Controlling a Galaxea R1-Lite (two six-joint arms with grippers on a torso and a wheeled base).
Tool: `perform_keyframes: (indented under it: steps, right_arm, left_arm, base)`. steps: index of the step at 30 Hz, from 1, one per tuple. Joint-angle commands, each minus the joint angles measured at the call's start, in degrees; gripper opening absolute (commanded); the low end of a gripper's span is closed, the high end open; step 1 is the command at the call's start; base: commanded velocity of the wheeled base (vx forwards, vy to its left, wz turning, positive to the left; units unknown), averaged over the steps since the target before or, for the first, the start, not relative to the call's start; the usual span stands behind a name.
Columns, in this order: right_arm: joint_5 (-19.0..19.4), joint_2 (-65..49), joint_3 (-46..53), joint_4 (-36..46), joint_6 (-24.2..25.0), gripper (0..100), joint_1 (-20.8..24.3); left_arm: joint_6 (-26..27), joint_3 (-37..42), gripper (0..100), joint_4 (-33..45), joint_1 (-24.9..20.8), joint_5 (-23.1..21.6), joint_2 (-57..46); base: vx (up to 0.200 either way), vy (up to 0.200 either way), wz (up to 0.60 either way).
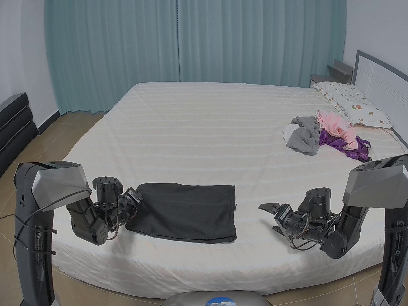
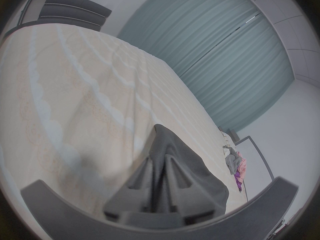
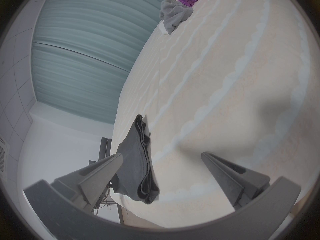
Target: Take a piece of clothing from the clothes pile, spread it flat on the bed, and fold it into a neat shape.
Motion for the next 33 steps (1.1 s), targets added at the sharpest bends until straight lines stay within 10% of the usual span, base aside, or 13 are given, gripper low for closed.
perform_keyframes:
  steps: [1, 29, 33]
  right_arm:
    - [0.04, 0.06, 0.02, -0.02, 0.0, 100, 0.07]
    - [-1.37, -10.22, 1.52, 0.07, 2.2, 100, -3.62]
    - [-6.56, -21.56, 5.03, -0.2, -7.38, 100, -5.73]
  left_arm:
    - [-0.02, -0.02, 100, 0.01, 0.0, -0.01, 0.14]
    - [-7.75, 7.54, 100, -0.35, 5.71, 0.87, -15.86]
    - [-7.31, 10.52, 100, -0.52, 7.47, 0.87, -24.91]
  base:
    - [0.0, 0.0, 0.0]
    - [0.0, 0.0, 0.0]
    - [0.0, 0.0, 0.0]
